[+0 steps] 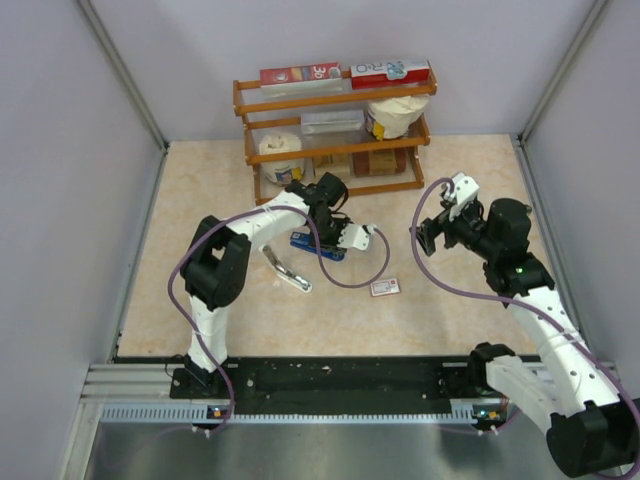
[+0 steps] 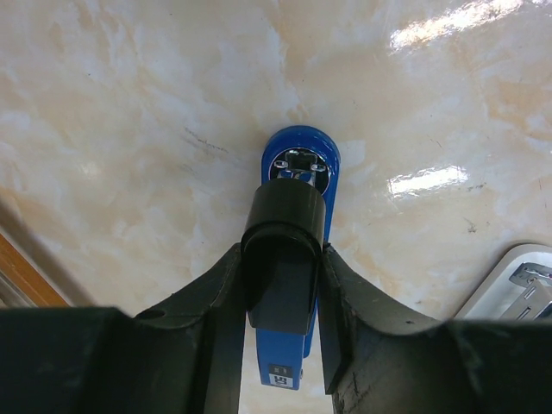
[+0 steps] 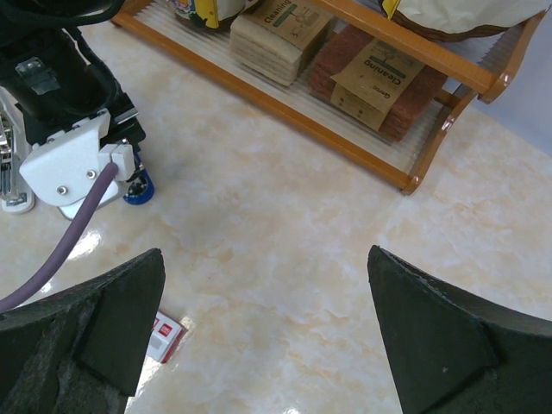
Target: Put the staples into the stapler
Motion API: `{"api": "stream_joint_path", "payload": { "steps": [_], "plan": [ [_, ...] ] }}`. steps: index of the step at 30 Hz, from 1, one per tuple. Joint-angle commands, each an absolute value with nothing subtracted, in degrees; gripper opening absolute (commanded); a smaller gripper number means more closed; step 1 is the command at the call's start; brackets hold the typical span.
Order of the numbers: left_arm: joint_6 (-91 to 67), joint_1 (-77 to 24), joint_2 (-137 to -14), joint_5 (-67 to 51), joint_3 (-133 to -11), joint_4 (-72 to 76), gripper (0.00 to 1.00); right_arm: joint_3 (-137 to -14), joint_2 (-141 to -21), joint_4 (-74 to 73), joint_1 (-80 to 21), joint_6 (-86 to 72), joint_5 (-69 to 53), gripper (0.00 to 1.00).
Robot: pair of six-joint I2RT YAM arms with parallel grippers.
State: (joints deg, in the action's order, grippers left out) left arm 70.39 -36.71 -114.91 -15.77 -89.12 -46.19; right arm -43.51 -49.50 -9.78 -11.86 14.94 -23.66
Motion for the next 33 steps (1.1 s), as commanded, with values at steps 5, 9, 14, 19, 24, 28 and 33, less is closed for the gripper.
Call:
{"api": "stream_joint_path", "payload": {
  "steps": [5,9,14,19,24,28,33],
  "plan": [
    [68.12,-36.83,-112.42,-16.61,-89.12,-43.42,0.00,-43.07,-48.69,-7.47,-11.51,15.03,-24.17,0.99],
    [65.66,-37.00,-110.57,-17.22,-91.23,-43.59,0.00,-42.98,-48.52,-7.38,-11.51,15.03,-24.78,0.98],
    [63.55,-37.00,-106.36,-21.17,-91.93,-43.15,0.00,-42.45,-47.90,-7.21,-11.51,15.20,-27.42,0.98],
    [60.57,-37.00,-101.79,-26.80,-91.93,-42.89,0.00,-41.93,-47.29,-7.29,-11.51,15.73,-30.67,0.97],
    [56.35,-37.26,-97.39,-30.84,-91.76,-43.24,0.00,-40.43,-46.50,-7.47,-11.43,17.66,-39.09,0.93],
    [50.55,-37.35,-93.88,-34.89,-91.23,-43.16,0.00,-39.47,-45.09,-7.21,-11.43,18.63,-46.82,0.90],
    [43.25,-37.79,-89.74,-36.74,-89.91,-42.72,0.00,-39.37,-45.08,-3.17,-12.74,15.83,-54.22,0.86]
  ]
}}
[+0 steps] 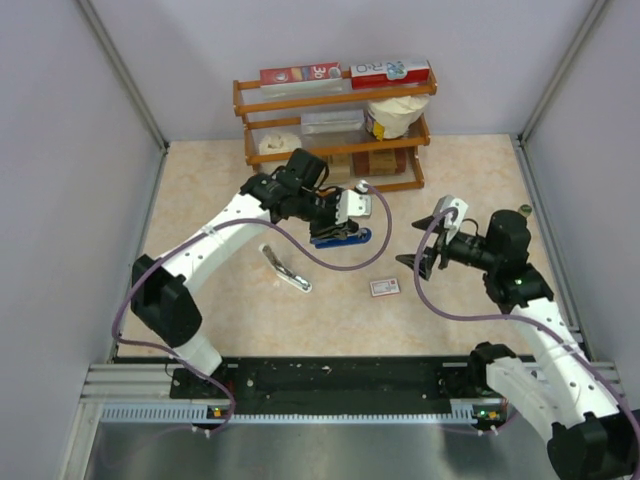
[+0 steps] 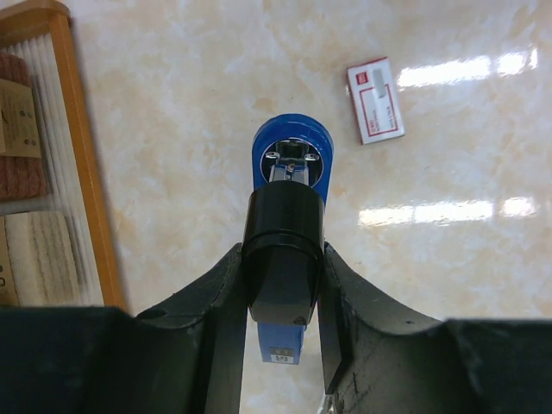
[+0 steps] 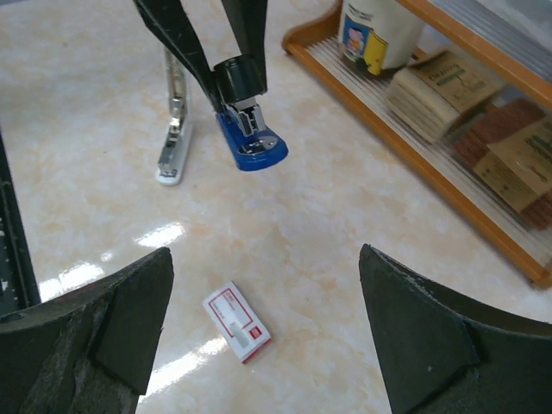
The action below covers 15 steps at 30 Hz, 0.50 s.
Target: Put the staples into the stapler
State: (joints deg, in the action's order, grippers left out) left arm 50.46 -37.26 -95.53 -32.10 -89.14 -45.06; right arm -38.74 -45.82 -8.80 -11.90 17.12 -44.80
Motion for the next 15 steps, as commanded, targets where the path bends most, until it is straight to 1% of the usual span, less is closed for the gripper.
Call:
{"api": "stream_joint_path", "payload": {
  "steps": [1,3,8,12,15],
  "plan": [
    [41.94,-37.79,-88.61,-36.65,-89.56,-42.54,0.00,-39.98,-46.13,-2.64,-13.35,15.30,-55.62,0.85],
    [40.18,-37.88,-86.76,-36.74,-88.42,-41.93,0.00,-41.39,-48.07,-2.02,-15.37,14.77,-56.86,0.83],
    [37.79,-38.58,-82.71,-36.83,-85.17,-40.96,0.00,-45.43,-53.51,-2.20,-22.66,15.64,-54.32,0.80],
    [38.14,-39.11,-81.39,-36.83,-83.94,-42.36,0.00,-47.55,-57.56,3.15,-23.99,12.05,-55.54,0.76],
    [38.32,-39.46,-81.30,-37.09,-83.85,-43.59,0.00,-48.34,-59.41,5.27,-25.31,11.69,-56.34,0.75]
  ]
}}
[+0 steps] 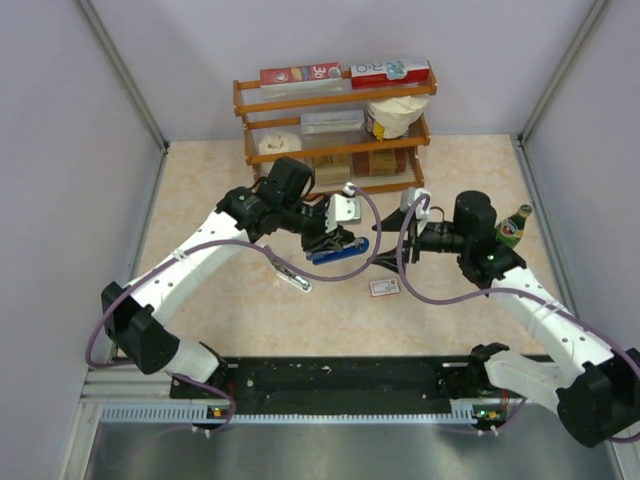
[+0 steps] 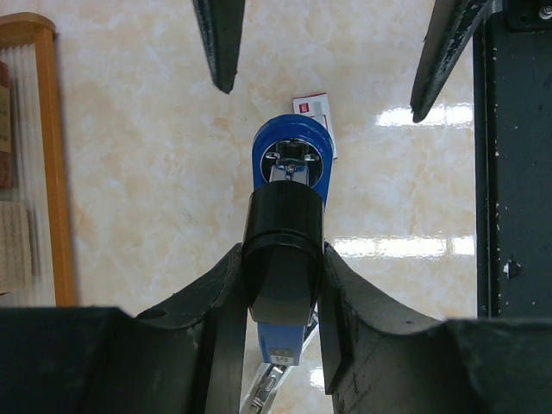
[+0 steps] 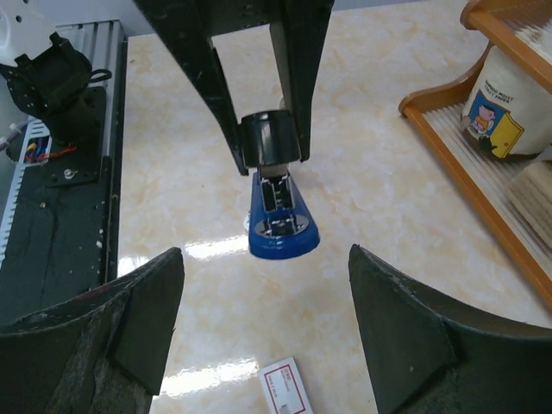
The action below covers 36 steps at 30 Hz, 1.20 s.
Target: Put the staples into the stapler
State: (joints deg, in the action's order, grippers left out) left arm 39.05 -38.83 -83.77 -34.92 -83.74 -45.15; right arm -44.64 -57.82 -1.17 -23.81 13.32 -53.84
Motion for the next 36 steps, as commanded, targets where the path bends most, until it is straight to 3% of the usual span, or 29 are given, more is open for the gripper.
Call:
{"api": "stream_joint_path", "payload": {
  "steps": [1,12,17,24,26,36],
  "plan": [
    [38.41,-39.55,-81.39,-37.18,-83.85,-43.77,0.00,-48.86,-59.94,4.84,-25.92,12.47,-56.25,0.75],
    [37.62,-40.34,-81.39,-39.81,-84.20,-44.38,0.00,-48.60,-65.65,4.66,-30.50,15.82,-54.23,0.69],
    [37.79,-40.60,-81.12,-40.95,-84.46,-44.82,0.00,-47.55,-66.27,5.01,-30.67,16.70,-53.35,0.59],
    [37.62,-40.61,-80.25,-41.22,-85.08,-44.91,0.00,-45.88,-66.45,5.10,-30.59,18.54,-52.21,0.30],
    [37.53,-40.69,-79.98,-41.05,-85.17,-44.82,0.00,-45.53,-66.45,4.84,-30.59,18.98,-52.12,0.26],
    [35.60,-39.99,-77.08,-35.77,-87.80,-43.24,0.00,-43.07,-65.74,4.31,-30.50,21.36,-51.06,0.23]
  ]
}}
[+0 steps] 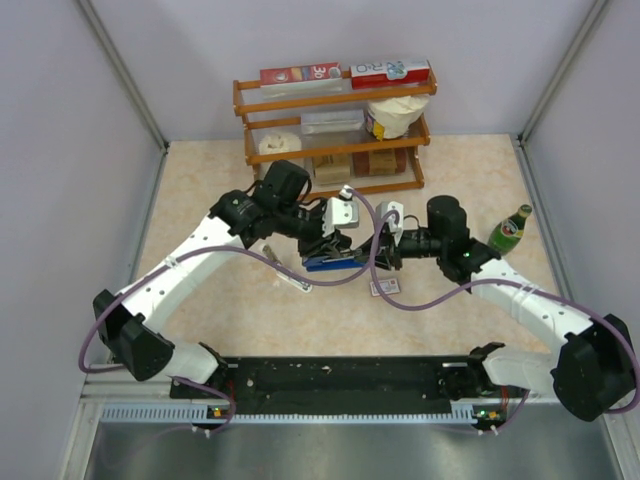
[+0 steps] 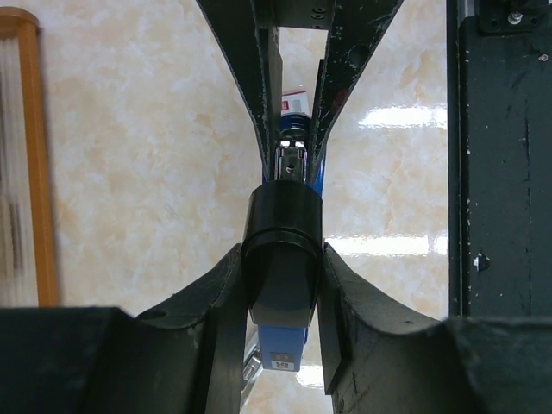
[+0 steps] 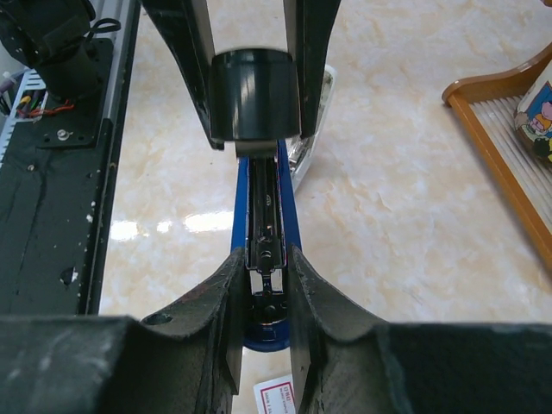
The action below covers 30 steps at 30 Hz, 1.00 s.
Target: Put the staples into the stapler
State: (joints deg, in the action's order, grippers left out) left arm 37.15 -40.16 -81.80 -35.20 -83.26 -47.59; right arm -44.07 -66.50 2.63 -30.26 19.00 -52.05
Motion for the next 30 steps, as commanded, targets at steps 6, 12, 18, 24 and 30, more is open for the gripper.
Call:
{"api": "stream_joint_path", "payload": {
  "steps": [6,12,18,24,30],
  "plan": [
    [32.27,-36.92,-75.06,-36.73,-90.96,-40.79,0.00,-42.01,-66.18,4.75,-30.06,21.53,-51.50,0.22],
    [27.16,-35.07,-73.30,-38.76,-92.72,-35.69,0.00,-41.66,-67.94,5.71,-30.15,20.83,-52.73,0.19],
    [22.24,-33.75,-72.60,-40.78,-93.08,-31.65,0.00,-41.40,-69.34,5.98,-30.06,20.13,-54.58,0.16],
    [16.54,-30.85,-71.19,-42.97,-93.08,-25.94,0.00,-40.17,-70.40,7.03,-30.06,20.39,-55.55,0.13],
    [8.89,-26.90,-69.00,-44.12,-92.81,-17.24,0.00,-39.20,-71.63,8.26,-30.23,20.04,-56.34,0.11]
  ]
}}
